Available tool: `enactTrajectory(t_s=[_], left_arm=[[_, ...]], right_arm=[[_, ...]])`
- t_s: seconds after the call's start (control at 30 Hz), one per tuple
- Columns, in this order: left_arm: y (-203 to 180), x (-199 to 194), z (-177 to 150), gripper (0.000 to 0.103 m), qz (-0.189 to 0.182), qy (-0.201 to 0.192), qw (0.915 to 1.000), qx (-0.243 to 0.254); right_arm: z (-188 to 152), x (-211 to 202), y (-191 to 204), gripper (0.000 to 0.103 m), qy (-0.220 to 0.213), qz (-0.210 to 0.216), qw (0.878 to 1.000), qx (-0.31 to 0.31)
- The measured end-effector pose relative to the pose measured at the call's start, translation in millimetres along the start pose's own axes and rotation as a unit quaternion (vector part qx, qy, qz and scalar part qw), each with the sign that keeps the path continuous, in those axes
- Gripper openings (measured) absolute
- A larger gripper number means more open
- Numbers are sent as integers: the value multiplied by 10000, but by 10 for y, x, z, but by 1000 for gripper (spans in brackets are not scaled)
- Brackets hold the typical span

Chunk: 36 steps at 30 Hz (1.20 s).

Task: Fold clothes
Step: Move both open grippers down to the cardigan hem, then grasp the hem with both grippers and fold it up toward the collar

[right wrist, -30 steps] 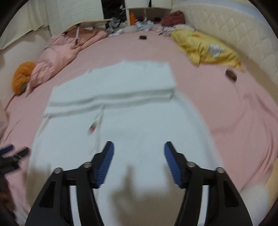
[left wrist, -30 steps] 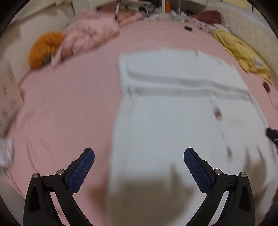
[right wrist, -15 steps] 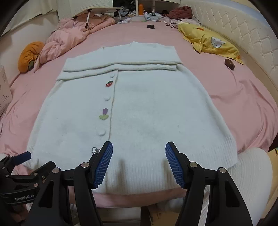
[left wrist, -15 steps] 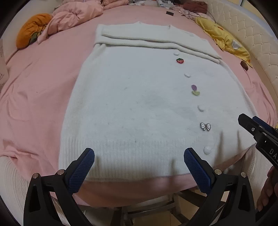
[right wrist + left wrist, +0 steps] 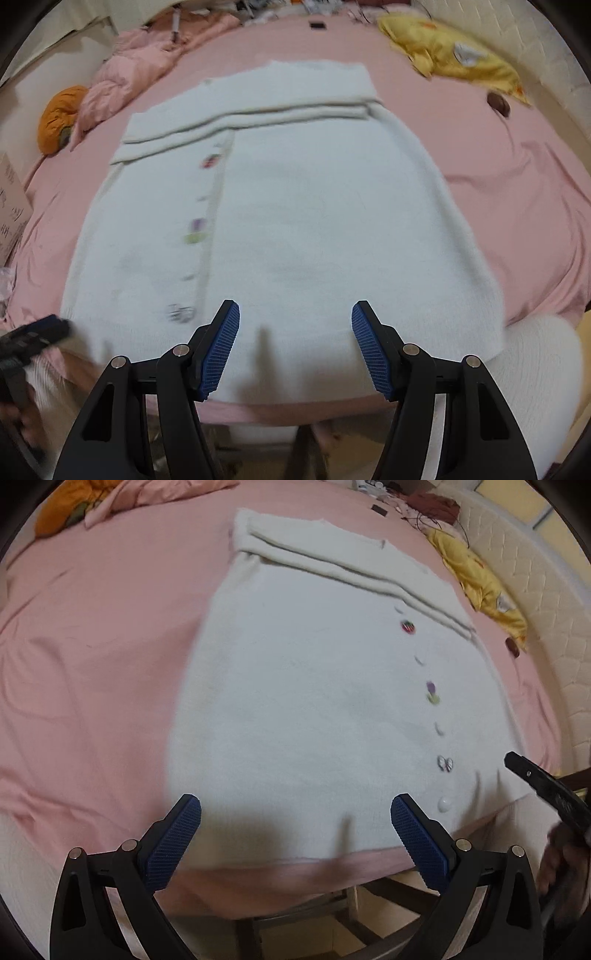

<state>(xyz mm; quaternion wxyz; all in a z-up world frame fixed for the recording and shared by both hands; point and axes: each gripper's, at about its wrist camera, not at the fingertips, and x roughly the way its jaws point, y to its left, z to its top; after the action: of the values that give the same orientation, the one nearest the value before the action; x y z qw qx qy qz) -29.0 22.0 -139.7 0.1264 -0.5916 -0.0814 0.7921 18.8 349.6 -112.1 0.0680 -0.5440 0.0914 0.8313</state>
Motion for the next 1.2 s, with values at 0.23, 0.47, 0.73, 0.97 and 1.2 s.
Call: enactTrajectory(t_s=[0.23,0.47,0.73,0.97,1.2], left_arm=[[753,97,257,103,-1229,733,9864,-814],[595,313,223,103,-1588,1151,9781,-693],[452,395,192,102,-1782,1281,9733,-667],[404,445,99,98,-2195,1414,9633,-624],[553,522,158,12,-1804,1532,9647,-1155]], right_arm=[[490,211,-1042,64,1071,-130,9907,827],[583,649,-1642,67,2233,245,9572,1823],[482,786,-1406,83,2671,1383,9397,1626],[385,797,-1489,67,2799,1876,9252,1745],[324,690,-1561,13,2701,1632,9384,1408]])
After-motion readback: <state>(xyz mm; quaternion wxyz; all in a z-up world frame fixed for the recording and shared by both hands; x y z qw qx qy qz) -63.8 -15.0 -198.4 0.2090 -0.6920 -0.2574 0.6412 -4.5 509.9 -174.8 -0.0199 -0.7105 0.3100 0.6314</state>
